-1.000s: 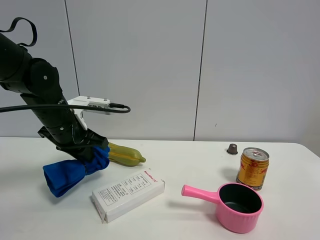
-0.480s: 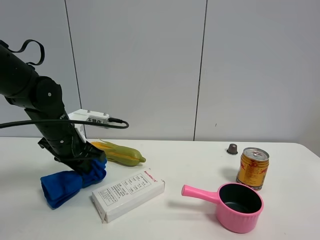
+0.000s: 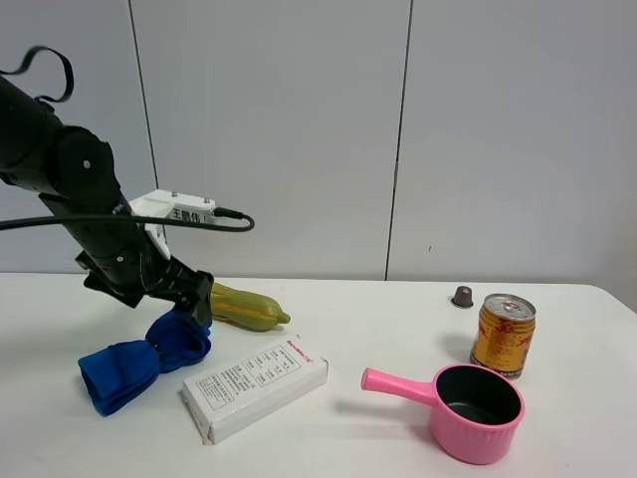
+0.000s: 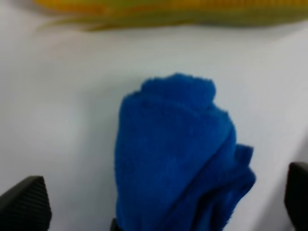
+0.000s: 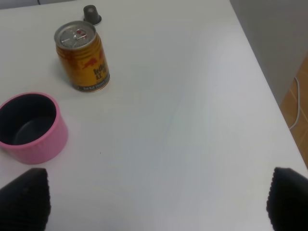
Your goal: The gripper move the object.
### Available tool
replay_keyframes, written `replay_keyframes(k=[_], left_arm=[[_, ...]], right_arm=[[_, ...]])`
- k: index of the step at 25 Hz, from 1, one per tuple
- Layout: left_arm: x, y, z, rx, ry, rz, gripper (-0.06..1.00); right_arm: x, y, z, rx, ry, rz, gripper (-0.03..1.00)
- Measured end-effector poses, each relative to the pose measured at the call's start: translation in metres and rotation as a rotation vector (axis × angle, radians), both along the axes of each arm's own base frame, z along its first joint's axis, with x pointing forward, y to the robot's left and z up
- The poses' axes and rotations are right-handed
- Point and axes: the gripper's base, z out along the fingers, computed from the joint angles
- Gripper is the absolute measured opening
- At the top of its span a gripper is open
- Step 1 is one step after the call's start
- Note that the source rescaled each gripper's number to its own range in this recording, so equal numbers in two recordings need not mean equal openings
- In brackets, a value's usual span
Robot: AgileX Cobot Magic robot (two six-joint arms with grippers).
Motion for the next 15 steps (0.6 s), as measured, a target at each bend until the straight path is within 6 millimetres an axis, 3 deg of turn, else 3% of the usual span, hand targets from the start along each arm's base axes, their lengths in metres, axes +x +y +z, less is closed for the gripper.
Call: replay_keyframes(k=[7, 9, 15], left_arm=[[-0.022, 0.011, 0.098, -0.070, -0.242, 0.005, 0.99], [-0.031, 0.024, 0.122, -0.064, -0.296, 0.020, 0.99], [-0.059, 0.074, 0.166, 0.007, -0.324, 0.130, 0.99]], right_arm=[[0.000, 0.000, 0.000, 0.000, 0.000, 0.000, 1.00], [0.000, 0.000, 0.000, 0.000, 0.000, 0.000, 1.00], [0.000, 0.000, 0.000, 0.000, 0.000, 0.000, 1.00]])
